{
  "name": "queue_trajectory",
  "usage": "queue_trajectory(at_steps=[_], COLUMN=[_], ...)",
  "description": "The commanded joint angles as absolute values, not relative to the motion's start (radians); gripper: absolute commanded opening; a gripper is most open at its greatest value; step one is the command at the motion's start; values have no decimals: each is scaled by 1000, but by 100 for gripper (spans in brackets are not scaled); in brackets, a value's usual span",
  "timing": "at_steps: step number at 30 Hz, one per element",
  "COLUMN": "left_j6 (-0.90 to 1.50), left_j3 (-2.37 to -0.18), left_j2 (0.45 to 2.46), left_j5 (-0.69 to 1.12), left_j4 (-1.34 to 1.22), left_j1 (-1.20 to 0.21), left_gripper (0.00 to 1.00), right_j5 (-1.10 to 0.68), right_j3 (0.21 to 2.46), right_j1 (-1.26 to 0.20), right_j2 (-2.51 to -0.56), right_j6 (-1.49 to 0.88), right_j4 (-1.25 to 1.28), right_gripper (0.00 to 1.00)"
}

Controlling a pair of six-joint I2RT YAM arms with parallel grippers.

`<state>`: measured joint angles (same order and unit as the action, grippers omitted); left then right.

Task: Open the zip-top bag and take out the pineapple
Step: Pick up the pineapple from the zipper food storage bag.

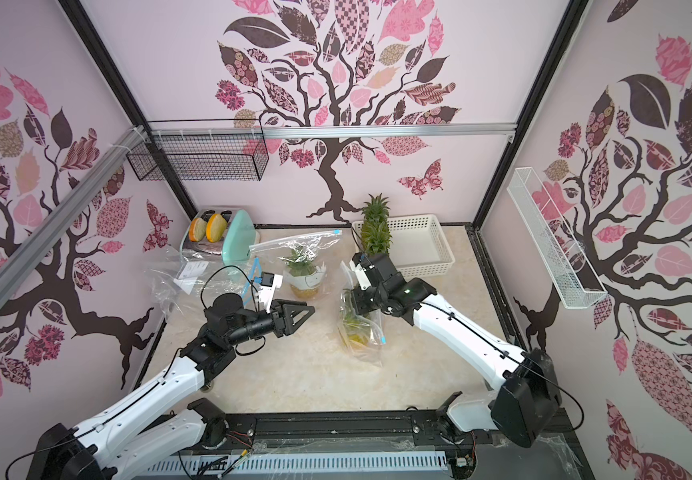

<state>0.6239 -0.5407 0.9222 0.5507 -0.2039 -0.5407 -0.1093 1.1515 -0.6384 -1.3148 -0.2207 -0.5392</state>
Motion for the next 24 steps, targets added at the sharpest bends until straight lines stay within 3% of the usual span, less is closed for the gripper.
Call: queue_trajectory(at_steps=[1,13,24], left_j6=[679,962,1004], left_j3=[-547,-368,-374], left_j2=[899,977,1044], left_j5=[552,576,574], left_j4=[-221,-510,-719], left_j1=[-530,-492,-486], left_gripper=[65,71,79], right_j5=[-163,-244,-396], right_j3=[1211,1367,1414], right_j1=[-624,-626,-624], right_j2=[-1219,-1141,-1129], right_j6=[-176,-104,-108], right_j4=[-514,-554,-548], right_gripper=[0,0,0])
